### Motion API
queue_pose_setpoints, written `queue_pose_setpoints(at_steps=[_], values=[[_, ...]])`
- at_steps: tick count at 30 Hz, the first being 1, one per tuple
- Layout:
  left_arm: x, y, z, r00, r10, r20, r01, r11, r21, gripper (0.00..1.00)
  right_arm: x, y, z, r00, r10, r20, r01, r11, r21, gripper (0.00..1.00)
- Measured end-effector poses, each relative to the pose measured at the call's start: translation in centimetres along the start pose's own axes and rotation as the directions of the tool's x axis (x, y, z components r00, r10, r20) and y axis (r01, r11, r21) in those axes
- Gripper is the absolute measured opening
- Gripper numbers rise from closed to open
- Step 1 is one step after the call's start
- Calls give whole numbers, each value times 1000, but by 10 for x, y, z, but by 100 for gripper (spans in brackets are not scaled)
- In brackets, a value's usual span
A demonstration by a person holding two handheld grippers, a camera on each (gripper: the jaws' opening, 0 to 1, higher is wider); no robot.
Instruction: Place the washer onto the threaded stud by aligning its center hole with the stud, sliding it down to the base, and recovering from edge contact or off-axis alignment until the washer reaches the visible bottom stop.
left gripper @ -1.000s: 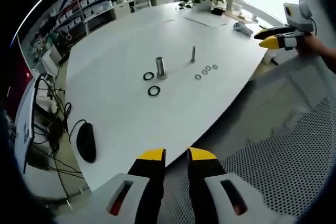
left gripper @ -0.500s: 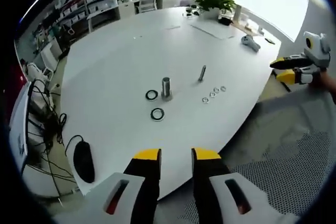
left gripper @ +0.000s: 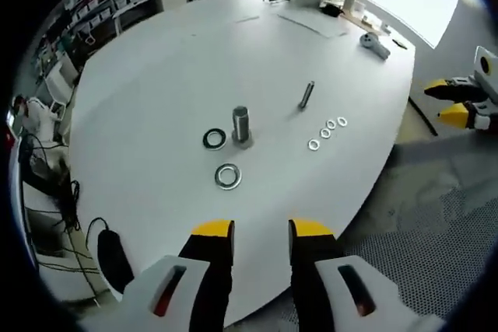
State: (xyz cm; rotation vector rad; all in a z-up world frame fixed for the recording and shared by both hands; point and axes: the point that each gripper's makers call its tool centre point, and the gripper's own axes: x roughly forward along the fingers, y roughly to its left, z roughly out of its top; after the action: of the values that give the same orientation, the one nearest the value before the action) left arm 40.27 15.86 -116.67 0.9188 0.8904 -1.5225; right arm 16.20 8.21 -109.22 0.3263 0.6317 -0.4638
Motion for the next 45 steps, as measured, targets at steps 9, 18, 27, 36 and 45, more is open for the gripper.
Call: queue_pose_setpoints(at_steps=[9, 18, 27, 36, 45], values=[[28, 10, 9, 998, -7, -58, 7, 1000, -2, 27, 1, -1, -1, 1000, -2, -6, 2, 1000, -3, 34], [55, 27, 25, 996, 17, -82, -19, 999, -28, 26, 1, -4, -3, 1000, -6, -11, 6, 1000, 2, 33], [66, 35, 23, 994, 56, -90, -57, 998, -14, 25, 1, -5, -3, 1000, -10, -12, 10, 1000, 0, 33], [74, 33, 14, 991, 33, -133, -31, 999, 18, 27, 1, -4, -4, 1000, -11, -19, 11, 1000, -1, 33], [85, 41, 19, 991, 47, -124, -40, 997, 63, 25, -1, -3, -5, 1000, -7, -27, 7, 1000, -7, 33]])
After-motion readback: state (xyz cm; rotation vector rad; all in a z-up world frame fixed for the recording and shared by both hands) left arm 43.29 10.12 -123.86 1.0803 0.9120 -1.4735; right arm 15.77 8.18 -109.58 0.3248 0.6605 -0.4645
